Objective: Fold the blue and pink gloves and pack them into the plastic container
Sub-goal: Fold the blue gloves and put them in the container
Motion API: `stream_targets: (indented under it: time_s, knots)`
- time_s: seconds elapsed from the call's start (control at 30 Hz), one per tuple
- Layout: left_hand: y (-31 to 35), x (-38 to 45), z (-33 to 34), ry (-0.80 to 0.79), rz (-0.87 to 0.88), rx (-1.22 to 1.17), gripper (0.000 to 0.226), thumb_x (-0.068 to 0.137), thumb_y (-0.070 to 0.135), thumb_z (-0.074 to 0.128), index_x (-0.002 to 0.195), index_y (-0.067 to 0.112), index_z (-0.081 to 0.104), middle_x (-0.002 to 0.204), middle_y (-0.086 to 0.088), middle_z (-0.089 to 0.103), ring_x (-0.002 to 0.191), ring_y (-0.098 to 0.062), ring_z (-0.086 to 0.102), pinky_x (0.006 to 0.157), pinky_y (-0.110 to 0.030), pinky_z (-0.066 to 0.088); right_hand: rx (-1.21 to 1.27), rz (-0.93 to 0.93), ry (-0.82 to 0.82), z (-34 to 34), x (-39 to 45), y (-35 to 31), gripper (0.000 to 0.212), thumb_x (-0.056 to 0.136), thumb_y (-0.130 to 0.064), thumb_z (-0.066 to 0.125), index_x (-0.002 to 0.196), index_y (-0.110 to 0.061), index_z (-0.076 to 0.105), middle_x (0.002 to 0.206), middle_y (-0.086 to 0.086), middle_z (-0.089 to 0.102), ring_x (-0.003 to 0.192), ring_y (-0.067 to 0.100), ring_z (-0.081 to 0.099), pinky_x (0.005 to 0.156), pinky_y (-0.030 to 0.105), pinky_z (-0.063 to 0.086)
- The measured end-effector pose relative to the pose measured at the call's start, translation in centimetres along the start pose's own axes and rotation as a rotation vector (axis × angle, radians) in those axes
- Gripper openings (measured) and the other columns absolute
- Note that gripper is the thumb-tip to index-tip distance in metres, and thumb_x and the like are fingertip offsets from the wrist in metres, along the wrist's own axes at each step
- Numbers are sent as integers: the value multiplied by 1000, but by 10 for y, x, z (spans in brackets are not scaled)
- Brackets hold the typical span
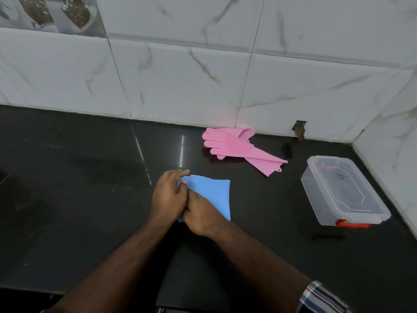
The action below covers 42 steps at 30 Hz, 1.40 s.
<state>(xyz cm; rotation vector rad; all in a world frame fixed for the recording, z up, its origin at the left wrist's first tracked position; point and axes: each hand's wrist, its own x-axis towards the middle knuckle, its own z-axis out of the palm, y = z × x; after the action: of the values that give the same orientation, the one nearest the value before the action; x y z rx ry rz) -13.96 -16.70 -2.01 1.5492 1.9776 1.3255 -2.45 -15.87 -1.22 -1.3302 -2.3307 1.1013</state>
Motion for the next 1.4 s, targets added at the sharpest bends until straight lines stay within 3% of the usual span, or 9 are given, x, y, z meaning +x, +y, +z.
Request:
stream_targets:
  time_s: [0.13, 0.23, 0.33, 0.4, 0.5, 0.63, 0.93, 1.23, 1.4]
  knots:
    - [15, 5, 21, -297, -142, -164, 27, 100, 28, 54, 123, 29, 69, 123, 14, 67, 116, -1, 57, 103, -21, 42, 88, 28, -53, -15, -9, 9, 25, 85, -6, 53, 106, -11, 65, 98, 7, 69, 89, 19, 65, 74, 31, 52]
    - [6, 4, 25, -323, -175, -64, 29, 102, 33, 49, 121, 26, 70, 121, 8, 69, 114, -10, 60, 98, -24, 43, 80, -41, 144, -26, -18, 28, 20, 82, -3, 54, 81, -14, 71, 82, 0, 71, 78, 13, 62, 73, 28, 48]
    - [-3, -6, 32, -366, -12, 49, 33, 102, 24, 51, 132, 18, 62, 138, 5, 60, 129, -6, 49, 104, -14, 30, -223, -59, 415, -33, -14, 68, 32, 86, -15, 50, 109, -16, 73, 120, 0, 69, 114, 17, 60, 97, 31, 45]
    - [-13, -10, 37, -419, 80, 194, 43, 102, 32, 50, 142, 18, 53, 152, 3, 46, 144, -10, 34, 114, -19, 21, -483, 8, 332, -35, -16, 85, 48, 93, -32, 32, 132, -21, 58, 145, -1, 52, 138, 19, 43, 107, 40, 38]
    - [-23, -12, 42, -465, 234, 503, 68, 96, 55, 26, 150, 16, 42, 161, -4, 33, 151, -22, 21, 122, -36, 14, -575, 49, 144, -32, -21, 95, 75, 89, -49, 1, 151, -21, 31, 162, -3, 22, 150, 16, 15, 118, 47, 18]
    - [-30, -15, 42, -471, 281, 698, 74, 95, 58, 9, 157, 21, 25, 166, -2, 18, 154, -19, 9, 123, -42, 4, -611, 78, 84, -29, -24, 99, 63, 100, -49, 9, 156, -20, 12, 165, -5, 6, 152, 16, -1, 120, 54, 4]
    - [-34, -17, 43, -525, 251, 733, 74, 94, 60, 2, 160, 26, 5, 168, 3, -3, 154, -17, -10, 123, -42, -4, -611, 126, 40, -33, -23, 98, 61, 102, -50, 15, 156, -25, 4, 165, -2, -6, 151, 21, -14, 119, 59, -2]
    - [-25, -14, 39, -606, 188, 750, 83, 86, 67, -3, 159, 29, 3, 168, 3, -2, 154, -17, -5, 124, -42, 3, -598, 168, -48, -45, -25, 93, 63, 100, -55, 15, 155, -31, 0, 165, -6, -9, 150, 23, -15, 116, 64, -7]
    - [10, 8, 28, -642, 167, 787, 78, 92, 61, 48, 157, 27, 21, 165, 3, 19, 152, -17, 17, 121, -42, 19, -544, 128, -17, -60, -30, 81, 60, 102, -47, 23, 156, -26, 7, 165, -5, -4, 151, 19, -9, 118, 62, 1]
